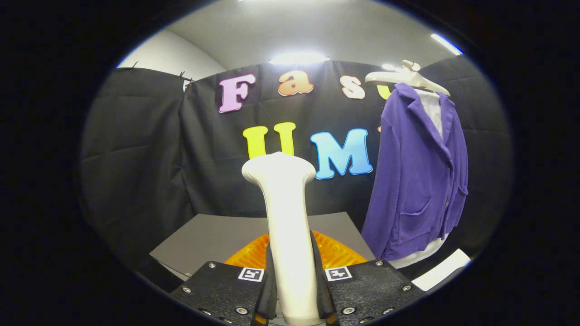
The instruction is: Iron the clothes twice with a garment steamer, once on the left side and once on the right side.
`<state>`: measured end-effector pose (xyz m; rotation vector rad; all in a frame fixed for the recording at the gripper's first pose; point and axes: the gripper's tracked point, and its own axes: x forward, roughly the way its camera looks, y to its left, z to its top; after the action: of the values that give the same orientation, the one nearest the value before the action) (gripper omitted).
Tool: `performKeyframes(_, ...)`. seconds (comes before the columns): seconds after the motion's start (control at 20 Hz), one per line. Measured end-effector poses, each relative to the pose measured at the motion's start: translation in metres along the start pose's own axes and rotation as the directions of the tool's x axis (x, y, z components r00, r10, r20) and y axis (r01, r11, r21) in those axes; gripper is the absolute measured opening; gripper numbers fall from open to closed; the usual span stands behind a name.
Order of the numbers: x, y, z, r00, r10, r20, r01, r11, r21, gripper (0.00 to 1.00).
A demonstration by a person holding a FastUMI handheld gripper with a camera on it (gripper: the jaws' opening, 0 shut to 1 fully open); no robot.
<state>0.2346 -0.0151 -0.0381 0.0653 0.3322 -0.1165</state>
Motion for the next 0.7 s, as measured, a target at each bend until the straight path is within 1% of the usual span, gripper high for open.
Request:
performKeyframes(0.15, -0.029, -0.021, 0.003, 0.998, -0.006, 0.062, 0.007, 1.000, -0.020, 0.35)
performKeyframes(0.35, -0.059, -0.051, 0.002, 0.992, -0.034, 0.123, 0.039, 0.998, -0.041, 0.35)
performKeyframes(0.5, -0.074, -0.060, 0.014, 0.983, -0.032, 0.180, 0.034, 0.999, -0.010, 0.35)
performKeyframes(0.7, -0.083, -0.088, 0.039, 0.969, -0.079, 0.233, 0.077, 0.997, 0.018, 0.35)
